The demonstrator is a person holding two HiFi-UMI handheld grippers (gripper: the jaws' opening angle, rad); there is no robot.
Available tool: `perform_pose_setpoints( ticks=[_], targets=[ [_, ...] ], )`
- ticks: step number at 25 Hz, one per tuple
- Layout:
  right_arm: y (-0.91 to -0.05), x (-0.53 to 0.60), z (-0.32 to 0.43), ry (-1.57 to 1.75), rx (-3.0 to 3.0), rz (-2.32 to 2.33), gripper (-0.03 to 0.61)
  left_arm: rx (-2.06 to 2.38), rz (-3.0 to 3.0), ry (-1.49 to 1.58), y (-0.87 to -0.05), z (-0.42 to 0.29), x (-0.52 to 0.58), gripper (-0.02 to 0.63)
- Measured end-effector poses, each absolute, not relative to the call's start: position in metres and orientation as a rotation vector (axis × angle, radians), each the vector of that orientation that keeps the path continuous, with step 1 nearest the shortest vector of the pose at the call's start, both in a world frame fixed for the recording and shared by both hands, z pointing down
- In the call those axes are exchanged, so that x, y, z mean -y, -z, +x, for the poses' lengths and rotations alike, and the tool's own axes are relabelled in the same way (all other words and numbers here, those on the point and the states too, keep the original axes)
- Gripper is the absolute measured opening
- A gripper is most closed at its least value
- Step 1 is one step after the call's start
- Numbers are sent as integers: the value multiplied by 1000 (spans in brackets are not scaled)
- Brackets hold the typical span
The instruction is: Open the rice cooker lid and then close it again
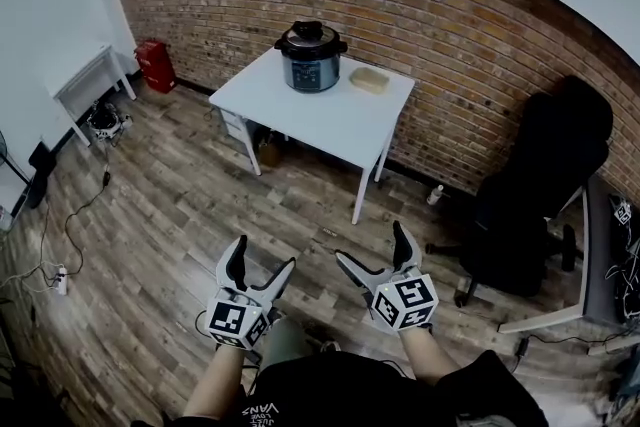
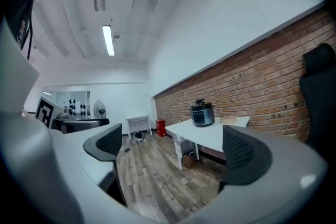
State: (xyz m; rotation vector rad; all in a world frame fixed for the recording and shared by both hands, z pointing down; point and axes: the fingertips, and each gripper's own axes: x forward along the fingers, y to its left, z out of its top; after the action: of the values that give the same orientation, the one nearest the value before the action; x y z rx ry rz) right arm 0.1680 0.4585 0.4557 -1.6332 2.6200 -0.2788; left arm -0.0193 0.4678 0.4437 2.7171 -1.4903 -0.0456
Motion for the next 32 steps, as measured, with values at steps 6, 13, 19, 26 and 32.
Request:
perform_pose_setpoints(
  ticks=[6,13,19,26,32],
  targets=[
    [-464,-442,172,313,-2613,-1655,589,1520,2652,30,-450,-35,-451,466],
    [-466,-396,165,305,-2601,-1683,589,1535,2622,58,-458,-49,-398,465],
    [-456,-328,145,250,-2592,-1726,589,1516,2633,86,-455,-70,-324,465],
    [-438,-242,121,206,-2521,-1800,589,1458,2664,119,-443,-107,-233,465],
    [-426,-186,100,176,-2443,-1844,589,1397,2718,95,-433,-130,-170,465]
  ],
)
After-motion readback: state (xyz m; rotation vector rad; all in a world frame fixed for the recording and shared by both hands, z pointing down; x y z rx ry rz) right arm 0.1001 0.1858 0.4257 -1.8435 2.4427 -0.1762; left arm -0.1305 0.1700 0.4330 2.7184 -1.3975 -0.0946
